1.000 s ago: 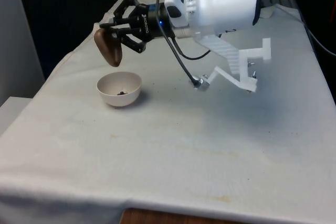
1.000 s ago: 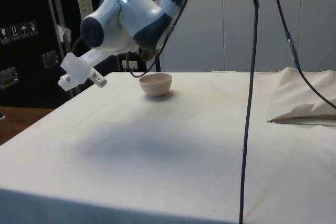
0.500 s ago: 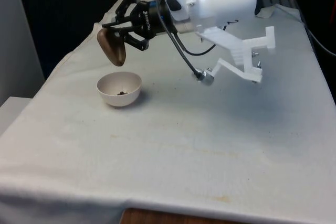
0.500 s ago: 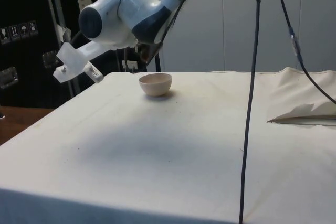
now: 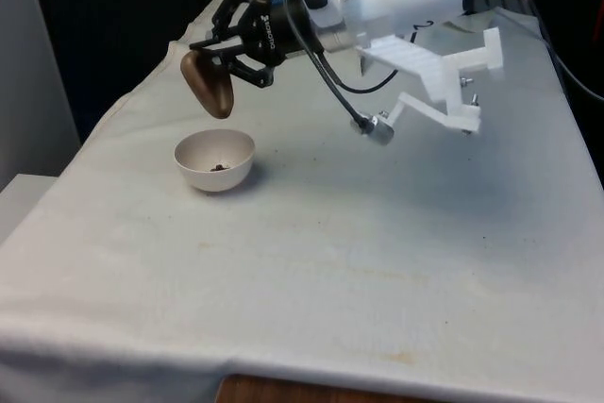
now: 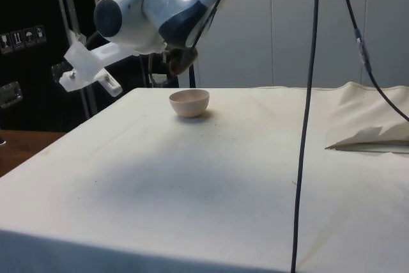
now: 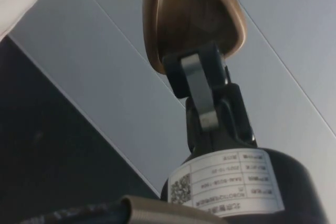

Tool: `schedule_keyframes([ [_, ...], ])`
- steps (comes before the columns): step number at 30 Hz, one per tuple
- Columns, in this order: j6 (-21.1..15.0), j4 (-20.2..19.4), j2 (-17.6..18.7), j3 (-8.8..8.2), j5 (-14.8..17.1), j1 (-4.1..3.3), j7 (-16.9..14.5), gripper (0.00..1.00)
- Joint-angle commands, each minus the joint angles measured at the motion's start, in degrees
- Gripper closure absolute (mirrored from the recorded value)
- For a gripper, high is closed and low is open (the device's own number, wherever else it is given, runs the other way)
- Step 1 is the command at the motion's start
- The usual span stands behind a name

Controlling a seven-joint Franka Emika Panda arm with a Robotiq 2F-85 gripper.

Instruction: Pour the coffee beans from the cup into the bowl.

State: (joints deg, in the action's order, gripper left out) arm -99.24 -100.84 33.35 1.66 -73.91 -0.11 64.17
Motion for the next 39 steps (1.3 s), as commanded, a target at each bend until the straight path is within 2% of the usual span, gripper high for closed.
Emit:
schedule_keyframes([
  [1, -1.32, -0.69, -0.74, 0.29, 0.46, 0.4, 0.29, 1.0],
  [7, -2.23, -0.86, -1.2, 0.29, 1.83, 0.4, 0.57, 1.0],
  [8, -1.03, -0.11, -0.52, 0.0, 1.55, 0.0, 0.34, 1.0],
  [9, -2.35, -0.86, -1.26, 0.29, 2.06, 0.4, 0.57, 1.0],
  [15, -3.5, -1.2, -1.78, 0.34, 3.78, 0.4, 1.03, 1.0],
  [16, -2.41, -0.57, -1.26, 0.0, 3.5, 0.0, 0.8, 1.0],
  [17, -3.67, -1.26, -1.89, 0.34, 4.13, 0.4, 1.09, 1.0],
  [24, -5.21, -1.66, -2.29, 0.46, 6.3, 0.34, 1.55, 1.0],
  [26, -4.47, -1.15, -1.83, 0.11, 6.36, -0.06, 1.43, 1.0],
  [27, -5.61, -1.78, -2.41, 0.46, 6.88, 0.29, 1.66, 1.0],
  [33, -7.16, -2.06, -2.64, 0.52, 8.94, 0.23, 2.01, 1.0],
  [34, -6.07, -1.38, -2.06, 0.17, 8.48, -0.11, 1.72, 1.0],
  [35, -7.62, -2.12, -2.64, 0.52, 9.45, 0.17, 2.12, 1.0],
  [39, -8.48, -2.18, -2.64, 0.57, 10.54, 0.17, 2.35, 1.0],
])
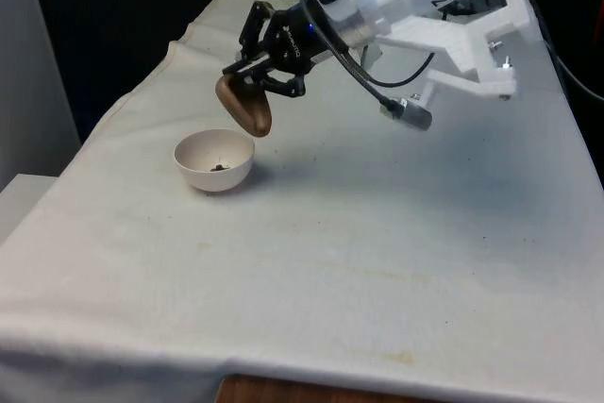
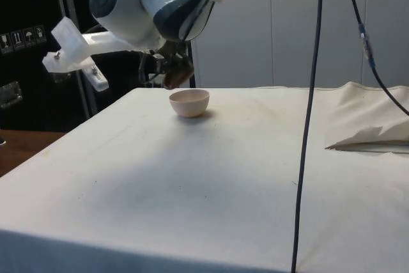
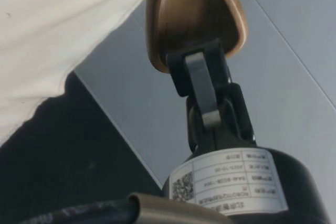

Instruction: Pour the coffee beans from the cup into the bowl.

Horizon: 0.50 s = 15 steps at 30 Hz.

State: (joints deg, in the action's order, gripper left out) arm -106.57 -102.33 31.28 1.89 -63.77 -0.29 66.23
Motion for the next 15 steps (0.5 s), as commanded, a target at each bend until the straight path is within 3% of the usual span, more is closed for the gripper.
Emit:
schedule_keyframes([
  [1, -1.43, -0.69, -0.57, 0.34, 0.69, 0.34, 0.29, 1.0],
  [3, -1.83, -0.74, -0.57, 0.34, 1.26, 0.34, 0.34, 1.0],
  [4, -0.74, -0.06, 0.0, 0.0, 0.92, 0.0, 0.11, 1.0],
  [5, -2.06, -0.74, -0.57, 0.34, 1.49, 0.34, 0.4, 1.0],
  [13, -4.41, -0.97, -0.57, 0.34, 4.07, 0.34, 0.74, 1.0],
  [14, -3.32, -0.29, 0.0, 0.06, 3.78, 0.0, 0.52, 1.0],
  [15, -4.64, -1.03, -0.57, 0.34, 4.35, 0.34, 0.8, 1.0],
])
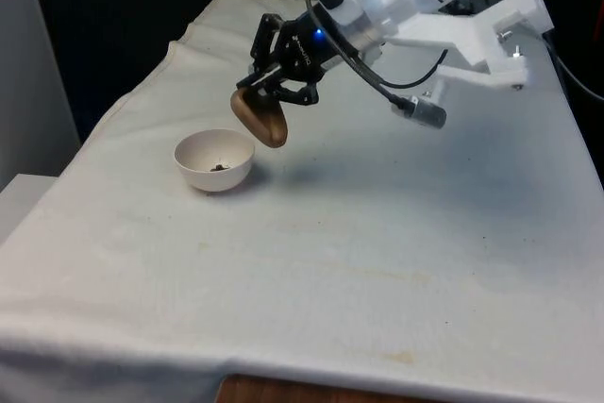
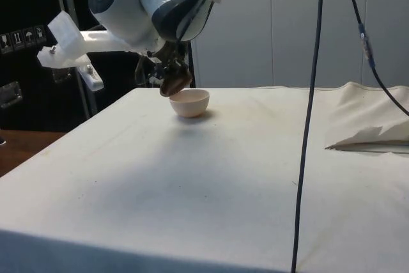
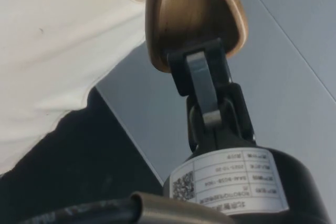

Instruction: Pour the coffee beans from the cup into the bowl.

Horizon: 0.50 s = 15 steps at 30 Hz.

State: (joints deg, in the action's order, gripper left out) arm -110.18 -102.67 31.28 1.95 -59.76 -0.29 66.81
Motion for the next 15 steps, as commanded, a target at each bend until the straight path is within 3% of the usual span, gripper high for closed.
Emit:
schedule_keyframes([
  [1, -1.26, -0.74, -0.57, 0.29, 0.52, 0.34, 0.23, 1.0],
  [9, -3.61, -1.09, -0.57, 0.29, 2.92, 0.4, 0.52, 1.0],
  [10, -2.29, -0.34, -0.06, 0.0, 2.46, 0.0, 0.29, 1.0],
  [11, -3.84, -1.15, -0.57, 0.29, 3.21, 0.4, 0.52, 1.0],
  [15, -5.1, -1.38, -0.57, 0.23, 4.47, 0.4, 0.57, 1.0],
])
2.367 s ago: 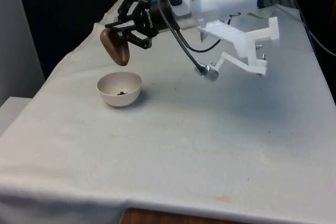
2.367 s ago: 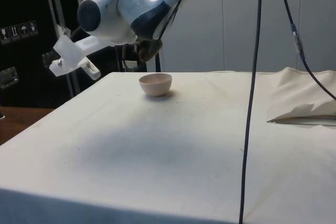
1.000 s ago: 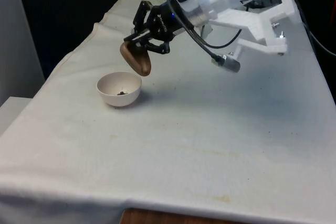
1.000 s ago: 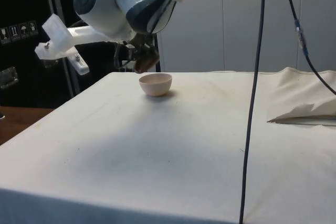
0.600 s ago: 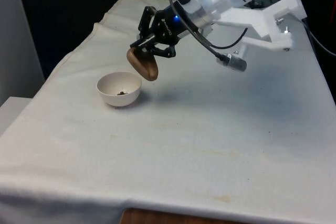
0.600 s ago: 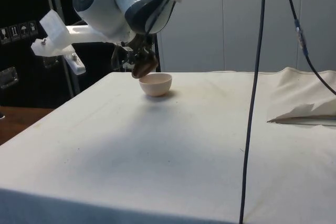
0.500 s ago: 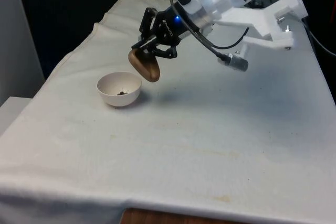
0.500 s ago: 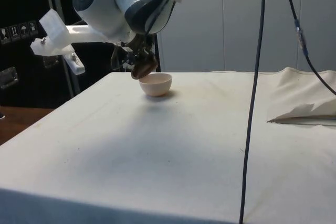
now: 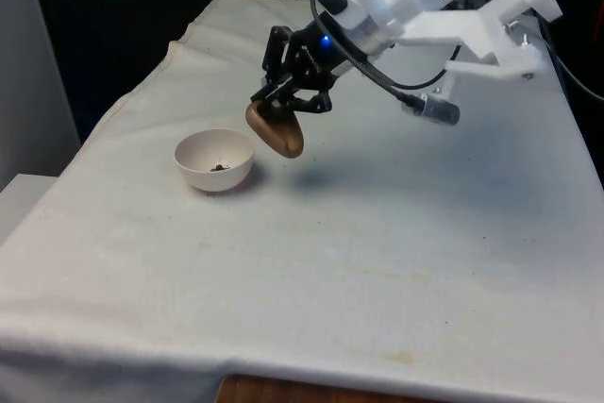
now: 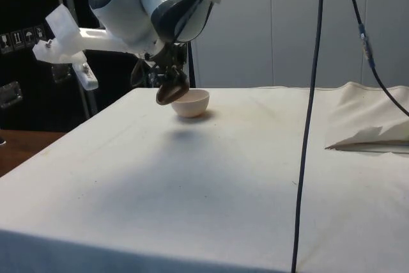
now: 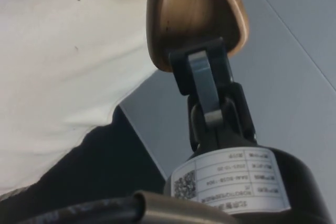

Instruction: Pour the coffee beans from the cup into the bowl.

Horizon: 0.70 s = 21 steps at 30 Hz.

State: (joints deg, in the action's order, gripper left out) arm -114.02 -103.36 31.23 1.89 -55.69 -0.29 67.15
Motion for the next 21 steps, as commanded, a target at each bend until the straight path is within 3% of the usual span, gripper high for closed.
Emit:
schedule_keyframes([
  [1, -1.55, -0.74, -0.52, 0.34, 0.69, 0.4, 0.23, 1.0],
  [3, -2.18, -0.92, -0.57, 0.29, 1.15, 0.46, 0.29, 1.0],
  [4, -0.92, -0.29, -0.06, 0.0, 0.69, 0.06, 0.11, 1.0],
  [5, -2.41, -0.97, -0.57, 0.29, 1.38, 0.46, 0.29, 1.0],
  [13, -4.7, -1.55, -0.57, 0.23, 3.61, 0.57, 0.17, 1.0],
  [14, -3.44, -0.86, -0.11, -0.06, 3.27, 0.11, 0.11, 1.0],
  [15, -5.27, -1.66, -0.63, 0.23, 4.18, 0.57, 0.17, 1.0],
  [21, -6.93, -2.35, -0.69, 0.17, 5.56, 0.63, 0.06, 1.0],
])
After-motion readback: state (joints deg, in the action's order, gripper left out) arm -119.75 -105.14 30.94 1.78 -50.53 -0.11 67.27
